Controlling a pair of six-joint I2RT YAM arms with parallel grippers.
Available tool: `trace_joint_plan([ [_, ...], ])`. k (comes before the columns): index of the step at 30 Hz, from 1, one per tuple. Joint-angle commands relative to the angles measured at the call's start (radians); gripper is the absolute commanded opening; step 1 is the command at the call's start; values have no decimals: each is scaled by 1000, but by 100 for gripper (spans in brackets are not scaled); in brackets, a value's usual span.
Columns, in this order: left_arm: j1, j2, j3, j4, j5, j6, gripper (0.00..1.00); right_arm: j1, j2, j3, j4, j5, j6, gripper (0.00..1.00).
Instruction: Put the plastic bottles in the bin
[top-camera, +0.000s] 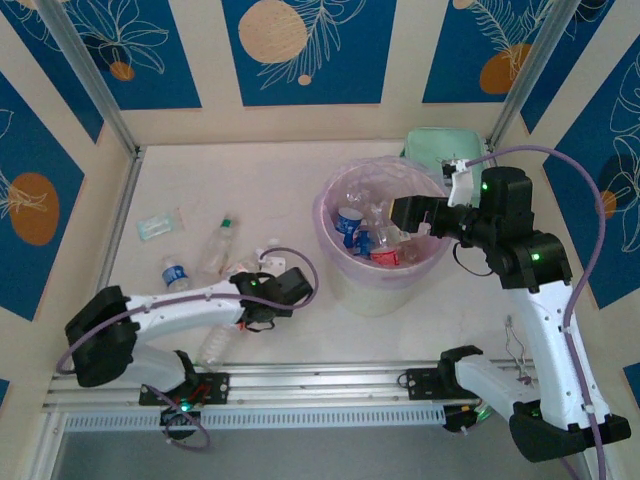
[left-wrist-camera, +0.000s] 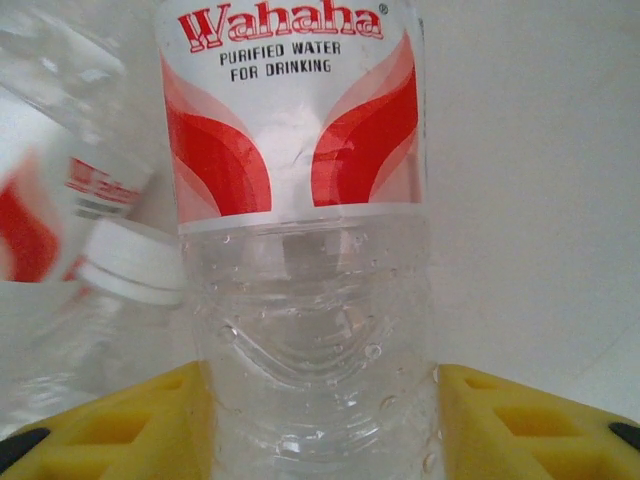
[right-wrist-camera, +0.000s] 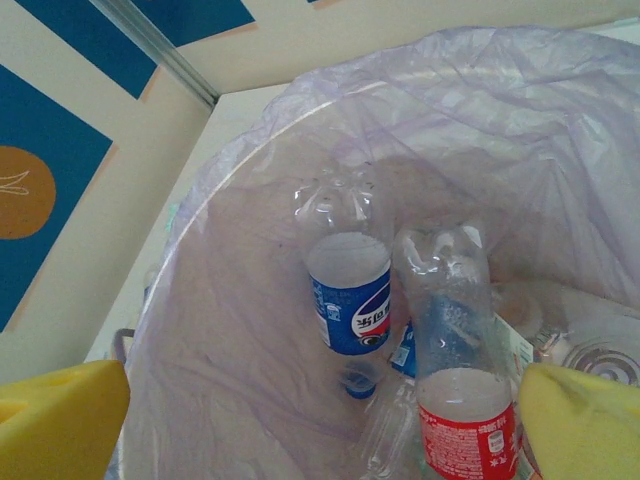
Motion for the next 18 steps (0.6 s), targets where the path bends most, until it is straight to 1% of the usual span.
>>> trace_joint_plan([
  [1, 17, -102, 95, -120, -113, 69, 54, -5, 5, 41, 2, -31, 15, 100],
  [5, 38, -186, 234, -232, -199, 203, 54, -4, 5, 58, -19, -23, 9, 98],
  [8, 43, -221, 380, -297, -263, 347, 54, -4, 0, 85, -50, 10, 1, 97],
  [9, 44, -226, 441, -298, -266, 416, 54, -6, -2, 94, -58, 19, -1, 97],
  [11, 43, -217, 548, -272, -231, 555, 54, -9, -5, 112, -65, 28, 6, 97],
  [13, 43, -177, 661, -224, -134, 693, 52, -11, -10, 123, -52, 24, 25, 96],
  [15, 32, -107, 777, -203, -39, 780, 50, -13, -15, 134, -45, 31, 39, 96],
  [18, -4, 25, 954, -215, 72, 888, 48, -19, -18, 175, -76, 69, 51, 95],
])
